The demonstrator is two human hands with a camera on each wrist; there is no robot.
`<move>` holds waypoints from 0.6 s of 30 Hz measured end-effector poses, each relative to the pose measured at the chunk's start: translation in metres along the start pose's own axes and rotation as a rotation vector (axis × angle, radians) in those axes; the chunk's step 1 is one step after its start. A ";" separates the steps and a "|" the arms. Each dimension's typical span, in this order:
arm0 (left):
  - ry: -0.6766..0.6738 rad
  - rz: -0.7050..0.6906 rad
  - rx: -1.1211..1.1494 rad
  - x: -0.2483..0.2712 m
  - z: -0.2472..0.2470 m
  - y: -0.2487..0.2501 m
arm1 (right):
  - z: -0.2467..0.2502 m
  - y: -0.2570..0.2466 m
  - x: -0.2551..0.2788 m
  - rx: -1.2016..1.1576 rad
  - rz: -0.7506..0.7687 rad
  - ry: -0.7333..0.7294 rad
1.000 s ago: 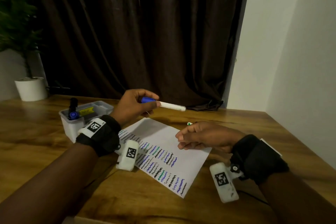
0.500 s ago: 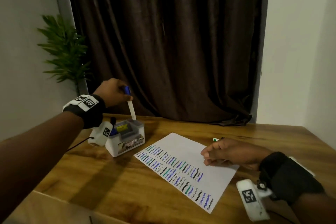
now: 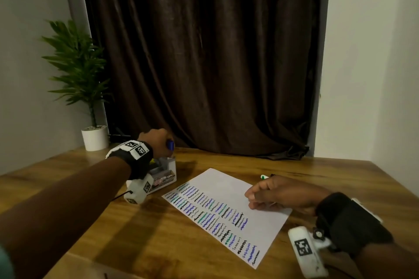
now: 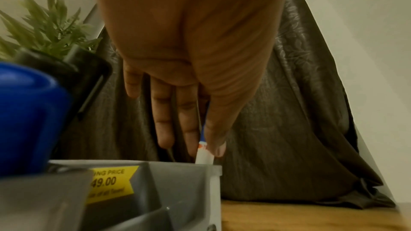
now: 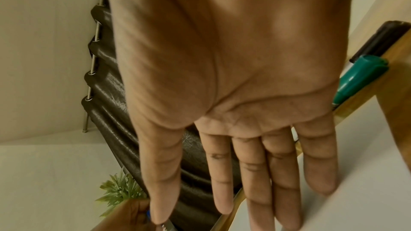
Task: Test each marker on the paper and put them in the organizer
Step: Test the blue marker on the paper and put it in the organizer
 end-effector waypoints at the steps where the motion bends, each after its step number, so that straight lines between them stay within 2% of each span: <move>1: -0.014 -0.002 0.010 0.001 0.001 0.001 | 0.000 0.000 0.000 0.003 0.000 0.000; 3: 0.008 -0.015 0.071 0.004 0.007 0.003 | -0.001 -0.001 0.001 0.014 0.001 0.006; 6: 0.223 -0.035 0.295 0.008 0.024 0.014 | -0.003 -0.003 0.004 0.027 0.005 0.021; 8: 0.379 -0.115 0.466 0.011 0.031 0.032 | -0.004 -0.004 0.004 0.030 0.005 0.028; 10: 0.434 -0.210 0.603 0.013 0.031 0.058 | -0.003 -0.006 0.002 0.042 0.007 0.033; 14: 0.288 -0.354 0.872 0.003 -0.002 0.116 | -0.004 -0.009 0.001 0.048 0.015 0.071; 18: 0.135 -0.374 1.065 -0.011 -0.040 0.155 | 0.010 -0.009 0.004 -0.003 0.066 0.207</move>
Point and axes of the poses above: each hand's wrist, its own x-axis away from the middle knuckle, its own z-axis out of the back of the hand, y = z × x, the point moved 1 cm from there along -x, towards the middle knuckle, and after that the axes turned 14 degrees about -z, right-handed, at the moved point
